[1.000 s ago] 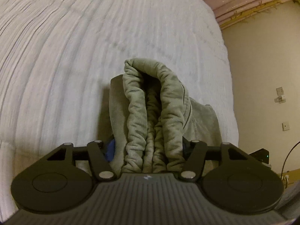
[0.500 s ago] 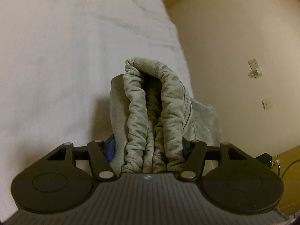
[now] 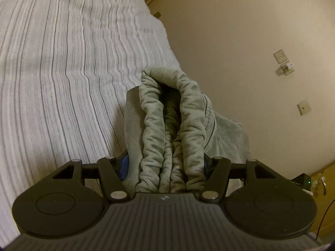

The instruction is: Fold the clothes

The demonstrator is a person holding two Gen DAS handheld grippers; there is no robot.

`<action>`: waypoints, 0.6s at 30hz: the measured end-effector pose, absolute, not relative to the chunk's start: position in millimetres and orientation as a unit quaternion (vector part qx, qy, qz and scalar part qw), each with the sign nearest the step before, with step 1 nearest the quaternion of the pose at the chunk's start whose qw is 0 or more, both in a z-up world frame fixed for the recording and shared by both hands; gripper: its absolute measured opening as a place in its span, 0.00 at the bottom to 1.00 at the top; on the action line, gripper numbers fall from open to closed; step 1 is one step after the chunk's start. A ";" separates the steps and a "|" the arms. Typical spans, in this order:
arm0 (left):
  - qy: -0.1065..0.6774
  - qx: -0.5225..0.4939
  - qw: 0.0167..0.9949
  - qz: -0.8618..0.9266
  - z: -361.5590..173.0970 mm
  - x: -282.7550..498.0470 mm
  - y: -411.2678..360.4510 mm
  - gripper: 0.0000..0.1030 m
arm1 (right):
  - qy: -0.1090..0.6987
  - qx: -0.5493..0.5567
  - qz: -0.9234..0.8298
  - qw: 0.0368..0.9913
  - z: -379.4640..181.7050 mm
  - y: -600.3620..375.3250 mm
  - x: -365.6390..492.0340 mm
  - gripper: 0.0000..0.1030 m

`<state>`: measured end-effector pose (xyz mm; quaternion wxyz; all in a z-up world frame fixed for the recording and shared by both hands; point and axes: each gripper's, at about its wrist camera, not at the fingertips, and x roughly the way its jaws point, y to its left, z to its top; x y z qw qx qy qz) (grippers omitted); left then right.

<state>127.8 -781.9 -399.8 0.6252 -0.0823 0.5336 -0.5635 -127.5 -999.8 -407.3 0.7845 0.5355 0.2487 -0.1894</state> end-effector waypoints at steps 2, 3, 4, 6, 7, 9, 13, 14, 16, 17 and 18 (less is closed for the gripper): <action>0.536 -0.080 0.628 -0.558 -410.8 130.7 -788.5 0.55 | 0.255 0.519 -0.203 0.790 -416.3 -1001.6 -125.9 0.26; 0.538 -0.080 0.629 -0.555 -418.0 133.2 -792.5 0.56 | 0.255 0.513 -0.212 0.792 -420.0 -999.7 -125.5 0.32; 0.540 -0.081 0.630 -0.552 -425.8 136.2 -797.9 0.57 | 0.254 0.507 -0.222 0.793 -423.2 -997.6 -125.6 0.36; 0.541 -0.087 0.630 -0.550 -435.2 139.3 -799.1 0.61 | 0.253 0.496 -0.245 0.794 -424.8 -991.8 -129.4 0.61; 0.542 -0.091 0.630 -0.549 -437.2 139.7 -798.2 0.64 | 0.257 0.482 -0.258 0.797 -421.5 -987.6 -132.2 0.65; 0.544 -0.085 0.632 -0.546 -433.6 138.7 -794.7 0.67 | 0.261 0.448 -0.282 0.807 -413.6 -979.0 -139.4 0.68; 0.524 -0.036 0.663 -0.533 -401.7 141.0 -780.1 0.66 | 0.257 0.362 -0.324 0.836 -384.0 -960.6 -148.6 0.68; 0.513 -0.022 0.675 -0.531 -388.8 140.0 -777.7 0.65 | 0.251 0.337 -0.326 0.847 -375.5 -956.5 -144.1 0.68; 0.487 0.008 0.691 -0.534 -365.8 133.4 -780.5 0.40 | 0.249 0.304 -0.314 0.864 -363.6 -948.0 -129.1 0.68; 0.471 0.024 0.694 -0.544 -357.3 125.1 -789.7 0.35 | 0.249 0.290 -0.309 0.871 -358.8 -944.0 -121.1 0.68; 0.455 0.040 0.697 -0.553 -348.7 116.8 -799.0 0.28 | 0.255 0.281 -0.306 0.873 -358.3 -941.0 -111.1 0.68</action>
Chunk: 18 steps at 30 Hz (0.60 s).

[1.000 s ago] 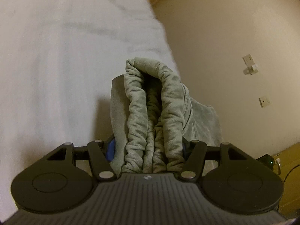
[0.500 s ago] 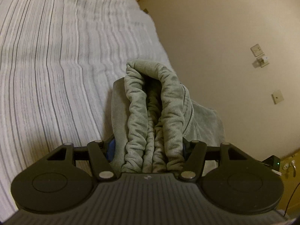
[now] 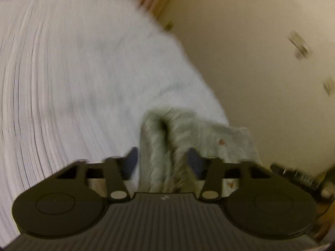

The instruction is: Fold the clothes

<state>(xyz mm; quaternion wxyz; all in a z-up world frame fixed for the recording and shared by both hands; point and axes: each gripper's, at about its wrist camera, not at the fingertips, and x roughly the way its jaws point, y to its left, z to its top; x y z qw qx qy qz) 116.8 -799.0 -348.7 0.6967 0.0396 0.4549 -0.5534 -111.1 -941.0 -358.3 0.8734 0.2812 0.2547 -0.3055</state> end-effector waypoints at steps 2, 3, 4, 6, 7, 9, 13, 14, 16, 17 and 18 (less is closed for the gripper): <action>0.422 0.071 0.700 -0.571 -331.6 100.3 -817.5 0.17 | 0.262 0.267 -0.299 0.878 -359.9 -936.1 -92.5 0.65; 0.405 0.086 0.701 -0.580 -323.1 92.0 -826.7 0.12 | 0.266 0.265 -0.298 0.878 -361.2 -934.5 -86.4 0.59; 0.394 0.100 0.703 -0.583 -321.0 83.9 -837.4 0.10 | 0.268 0.263 -0.298 0.878 -363.0 -933.2 -80.6 0.58; 0.378 0.133 0.706 -0.583 -327.8 71.0 -860.6 0.08 | 0.275 0.260 -0.299 0.876 -371.5 -934.1 -73.1 0.58; 0.374 0.152 0.709 -0.578 -334.4 64.2 -869.3 0.07 | 0.284 0.252 -0.301 0.875 -378.0 -934.8 -70.2 0.58; 0.360 0.204 0.715 -0.564 -354.7 55.6 -880.7 0.08 | 0.304 0.229 -0.300 0.875 -390.2 -935.6 -65.1 0.57; 0.316 0.259 0.722 -0.559 -381.7 45.9 -877.4 0.10 | 0.343 0.157 -0.289 0.880 -408.3 -923.0 -61.8 0.56; 0.301 0.273 0.721 -0.561 -386.6 42.8 -876.5 0.10 | 0.344 0.147 -0.287 0.882 -410.0 -920.0 -62.3 0.56; 0.274 0.299 0.722 -0.560 -392.0 35.5 -874.4 0.10 | 0.346 0.142 -0.289 0.881 -407.2 -916.8 -66.6 0.56; 0.266 0.304 0.724 -0.558 -390.9 32.2 -873.2 0.10 | 0.343 0.144 -0.291 0.881 -402.6 -913.6 -70.9 0.56; 0.259 0.310 0.726 -0.556 -389.8 28.8 -871.9 0.10 | 0.337 0.148 -0.293 0.883 -397.3 -910.2 -77.4 0.56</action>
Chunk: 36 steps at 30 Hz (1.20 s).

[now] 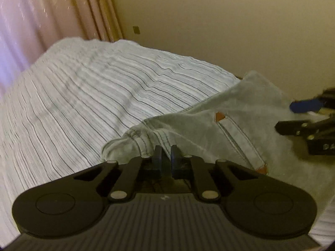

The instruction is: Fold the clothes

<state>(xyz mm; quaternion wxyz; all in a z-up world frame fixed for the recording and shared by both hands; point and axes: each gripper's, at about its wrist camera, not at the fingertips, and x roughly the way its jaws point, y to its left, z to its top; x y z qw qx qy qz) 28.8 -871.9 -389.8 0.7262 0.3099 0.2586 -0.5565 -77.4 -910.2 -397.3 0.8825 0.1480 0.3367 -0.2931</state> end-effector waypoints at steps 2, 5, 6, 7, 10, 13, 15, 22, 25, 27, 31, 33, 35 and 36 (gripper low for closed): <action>0.250 0.304 0.730 -0.558 -379.0 22.4 -863.5 0.10 | 0.325 0.156 -0.297 0.884 -387.2 -902.8 -90.4 0.56; 0.286 0.250 0.738 -0.557 -360.2 27.2 -832.6 0.09 | 0.319 0.170 -0.297 0.884 -379.2 -884.7 -108.5 0.56; 0.302 0.227 0.741 -0.555 -354.4 29.7 -819.8 0.09 | 0.317 0.174 -0.297 0.884 -376.5 -878.6 -114.6 0.56; 0.313 0.208 0.744 -0.553 -349.3 30.2 -805.4 0.09 | 0.316 0.178 -0.297 0.883 -374.9 -872.6 -119.9 0.56; 0.333 0.181 0.748 -0.545 -340.8 22.0 -763.6 0.09 | 0.333 0.186 -0.297 0.875 -382.0 -854.3 -127.3 0.56; 0.342 0.180 0.756 -0.529 -352.4 13.3 -747.4 0.09 | 0.351 0.190 -0.313 0.862 -396.1 -846.2 -124.8 0.56; 0.341 0.183 0.760 -0.522 -353.9 11.0 -748.6 0.09 | 0.346 0.189 -0.321 0.861 -390.7 -842.2 -124.4 0.56; 0.375 0.176 0.776 -0.475 -338.3 -1.4 -739.5 0.24 | 0.355 0.220 -0.329 0.847 -376.3 -820.1 -133.3 0.57; 0.398 0.189 0.778 -0.447 -334.8 -15.4 -726.9 0.27 | 0.365 0.236 -0.336 0.836 -376.3 -805.8 -142.1 0.70; 0.413 0.194 0.774 -0.438 -333.3 -23.3 -718.6 0.30 | 0.370 0.240 -0.340 0.831 -373.8 -794.3 -146.8 0.72; 0.441 0.206 0.766 -0.420 -326.9 -39.4 -701.4 0.33 | 0.379 0.254 -0.343 0.821 -360.9 -775.2 -155.4 0.72; 0.450 0.207 0.766 -0.410 -317.2 -45.3 -690.8 0.35 | 0.380 0.262 -0.347 0.817 -349.4 -766.2 -158.9 0.73; 0.457 0.206 0.766 -0.402 -306.6 -50.4 -680.4 0.39 | 0.381 0.268 -0.347 0.813 -337.9 -757.2 -161.3 0.80; 0.460 0.204 0.766 -0.400 -300.2 -51.7 -675.4 0.40 | 0.379 0.269 -0.349 0.814 -331.5 -752.3 -161.9 0.87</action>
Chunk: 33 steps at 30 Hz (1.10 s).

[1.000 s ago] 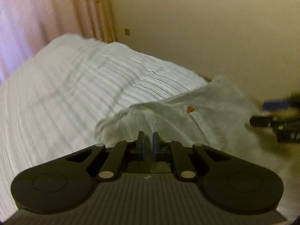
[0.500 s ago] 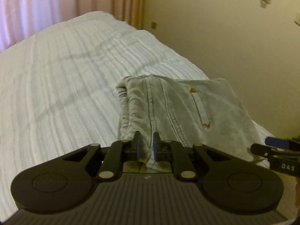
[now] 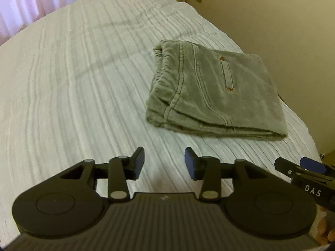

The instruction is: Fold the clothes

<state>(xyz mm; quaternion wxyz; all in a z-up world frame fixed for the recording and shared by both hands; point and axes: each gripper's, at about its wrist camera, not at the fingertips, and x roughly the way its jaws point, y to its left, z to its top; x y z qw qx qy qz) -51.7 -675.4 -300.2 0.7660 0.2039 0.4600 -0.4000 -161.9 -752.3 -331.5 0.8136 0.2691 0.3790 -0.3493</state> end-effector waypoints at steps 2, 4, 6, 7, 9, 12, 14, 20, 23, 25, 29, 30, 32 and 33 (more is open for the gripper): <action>0.462 0.203 0.767 -0.395 -287.8 -54.5 -666.8 0.43 | 0.374 0.269 -0.351 0.815 -318.3 -741.8 -162.2 0.88; 0.463 0.205 0.768 -0.392 -275.8 -58.4 -658.8 0.47 | 0.374 0.275 -0.348 0.814 -307.0 -732.6 -163.0 0.88; 0.461 0.211 0.768 -0.391 -264.3 -64.0 -651.6 0.48 | 0.377 0.287 -0.346 0.810 -298.0 -725.1 -164.2 0.89; 0.461 0.215 0.767 -0.391 -259.2 -66.7 -648.6 0.50 | 0.379 0.294 -0.345 0.807 -293.5 -721.9 -164.9 0.89; 0.458 0.223 0.766 -0.392 -248.8 -71.5 -642.0 0.53 | 0.382 0.304 -0.341 0.804 -284.2 -715.7 -166.2 0.89; 0.449 0.232 0.768 -0.394 -233.8 -77.8 -632.1 0.60 | 0.386 0.308 -0.336 0.802 -270.5 -708.9 -168.0 0.92; 0.441 0.233 0.768 -0.402 -224.1 -82.1 -625.6 0.65 | 0.383 0.307 -0.338 0.803 -259.8 -705.5 -169.8 1.00; 0.398 0.264 0.781 -0.403 -198.1 -99.7 -614.4 0.77 | 0.379 0.298 -0.346 0.805 -237.2 -698.8 -175.0 1.00; 0.412 0.251 0.777 -0.405 -190.6 -99.0 -608.6 0.77 | 0.382 0.290 -0.353 0.803 -231.3 -696.3 -178.3 1.00; 0.418 0.244 0.776 -0.405 -185.6 -98.9 -605.1 0.77 | 0.384 0.286 -0.358 0.802 -228.6 -694.4 -181.3 1.00; 0.416 0.243 0.781 -0.398 -176.2 -99.3 -599.9 0.77 | 0.379 0.271 -0.360 0.808 -220.8 -688.4 -186.0 1.00; 0.417 0.242 0.781 -0.397 -174.1 -99.0 -598.7 0.77 | 0.379 0.267 -0.360 0.810 -218.4 -686.9 -186.4 1.00; 0.417 0.239 0.783 -0.395 -170.7 -99.2 -597.0 0.77 | 0.378 0.262 -0.364 0.810 -213.1 -684.3 -186.9 1.00; 0.416 0.240 0.783 -0.394 -169.1 -99.4 -596.7 0.77 | 0.378 0.262 -0.367 0.809 -210.2 -683.1 -187.1 1.00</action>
